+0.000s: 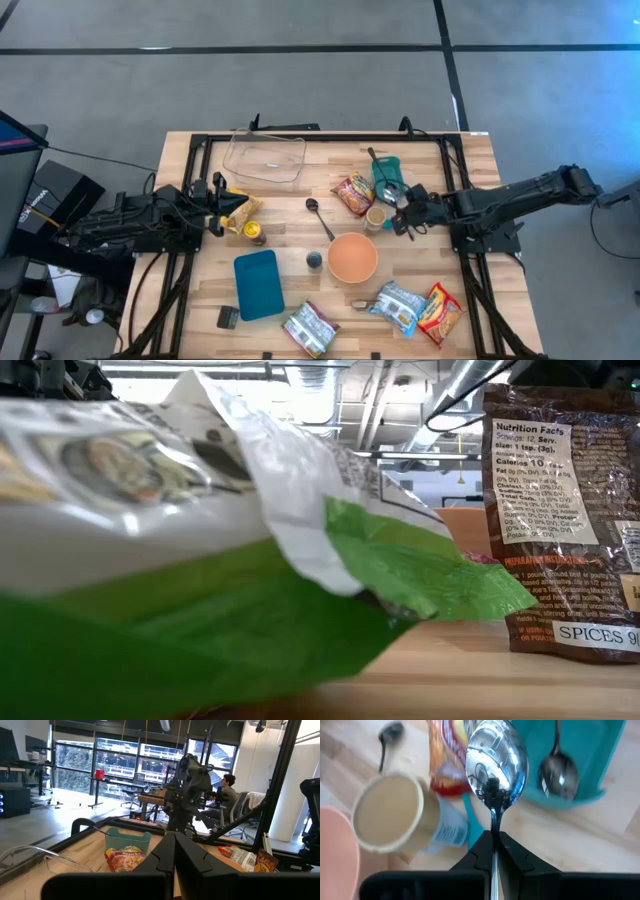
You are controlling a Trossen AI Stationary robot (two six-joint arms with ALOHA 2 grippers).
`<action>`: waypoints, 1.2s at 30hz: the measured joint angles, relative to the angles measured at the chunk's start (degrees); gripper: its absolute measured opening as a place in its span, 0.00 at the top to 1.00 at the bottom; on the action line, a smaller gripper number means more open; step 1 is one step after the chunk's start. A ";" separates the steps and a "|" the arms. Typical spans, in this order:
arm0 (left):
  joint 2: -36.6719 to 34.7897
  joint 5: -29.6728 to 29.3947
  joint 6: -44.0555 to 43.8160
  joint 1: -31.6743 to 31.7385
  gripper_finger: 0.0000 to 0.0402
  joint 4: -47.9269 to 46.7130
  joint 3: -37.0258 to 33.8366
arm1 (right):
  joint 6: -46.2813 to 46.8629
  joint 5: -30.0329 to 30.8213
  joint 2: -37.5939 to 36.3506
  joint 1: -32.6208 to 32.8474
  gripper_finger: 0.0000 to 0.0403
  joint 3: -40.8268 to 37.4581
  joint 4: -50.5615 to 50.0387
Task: Pick & Place Food Item
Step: Put the silver spoon into the green bin
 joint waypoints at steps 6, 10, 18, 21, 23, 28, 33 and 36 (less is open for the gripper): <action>0.00 0.00 0.01 -0.01 1.00 -0.01 0.02 | -7.32 3.25 -2.43 -4.61 0.98 0.01 4.79; 0.00 0.00 0.00 -0.02 1.00 0.00 0.00 | -13.38 3.35 -2.77 -8.89 0.98 0.02 10.67; -0.01 -0.01 0.00 -0.01 1.00 -0.01 0.01 | -25.34 4.12 -1.35 -18.28 0.98 0.07 20.17; -0.01 0.00 0.00 -0.02 1.00 -0.01 0.02 | -28.07 4.16 -1.38 -21.84 0.98 0.07 21.65; 0.00 0.00 0.00 -0.02 1.00 -0.02 0.01 | -29.02 4.14 -1.35 -24.03 0.98 0.07 21.80; 0.00 0.00 0.00 -0.02 1.00 0.00 0.01 | -31.18 4.16 -0.67 -29.00 0.98 0.07 22.54; -0.01 0.00 0.00 0.00 1.00 0.00 0.01 | -32.16 3.79 3.27 -31.41 0.98 0.10 25.84; 0.00 0.00 0.00 0.00 1.00 0.00 0.01 | -33.53 2.50 6.98 -32.05 0.98 0.07 27.28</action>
